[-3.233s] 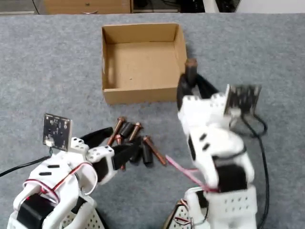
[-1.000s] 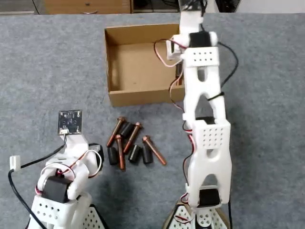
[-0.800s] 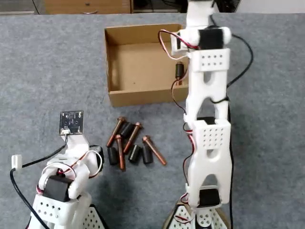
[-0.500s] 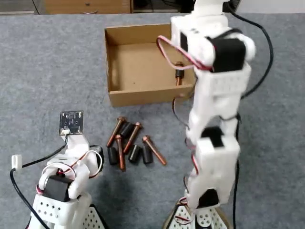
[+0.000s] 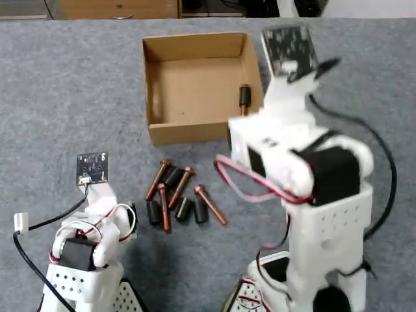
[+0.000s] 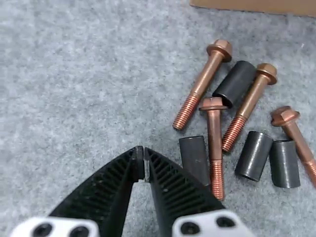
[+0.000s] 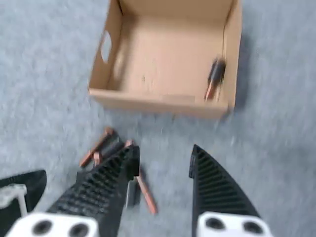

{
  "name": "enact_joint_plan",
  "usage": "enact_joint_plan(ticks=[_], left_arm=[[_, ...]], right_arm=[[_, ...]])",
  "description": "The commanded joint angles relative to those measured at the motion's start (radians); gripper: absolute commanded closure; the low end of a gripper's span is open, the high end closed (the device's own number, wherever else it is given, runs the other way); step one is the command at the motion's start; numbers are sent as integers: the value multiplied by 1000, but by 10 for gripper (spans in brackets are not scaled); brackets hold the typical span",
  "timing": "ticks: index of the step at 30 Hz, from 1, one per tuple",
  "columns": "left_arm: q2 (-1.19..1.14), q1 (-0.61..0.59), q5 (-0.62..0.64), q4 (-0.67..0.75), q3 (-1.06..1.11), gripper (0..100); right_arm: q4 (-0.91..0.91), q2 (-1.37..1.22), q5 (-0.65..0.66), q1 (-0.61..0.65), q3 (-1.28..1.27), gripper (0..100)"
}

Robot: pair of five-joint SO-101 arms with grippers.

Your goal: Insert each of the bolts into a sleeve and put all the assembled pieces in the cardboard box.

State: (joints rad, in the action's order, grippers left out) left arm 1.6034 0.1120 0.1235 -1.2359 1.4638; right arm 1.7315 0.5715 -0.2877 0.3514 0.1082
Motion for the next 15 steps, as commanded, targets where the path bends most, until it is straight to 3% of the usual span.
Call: enact_joint_plan(ticks=[1, 7, 15], left_arm=[[7, -35, -11, 18, -17, 982], [7, -133, -11, 12, -18, 982], [7, -327, -11, 11, -11, 982]], right_arm=[[-68, 110, -80, 16, -229, 832], [-81, 120, -107, 62, -412, 832], [-229, 120, -183, 209, -636, 832]])
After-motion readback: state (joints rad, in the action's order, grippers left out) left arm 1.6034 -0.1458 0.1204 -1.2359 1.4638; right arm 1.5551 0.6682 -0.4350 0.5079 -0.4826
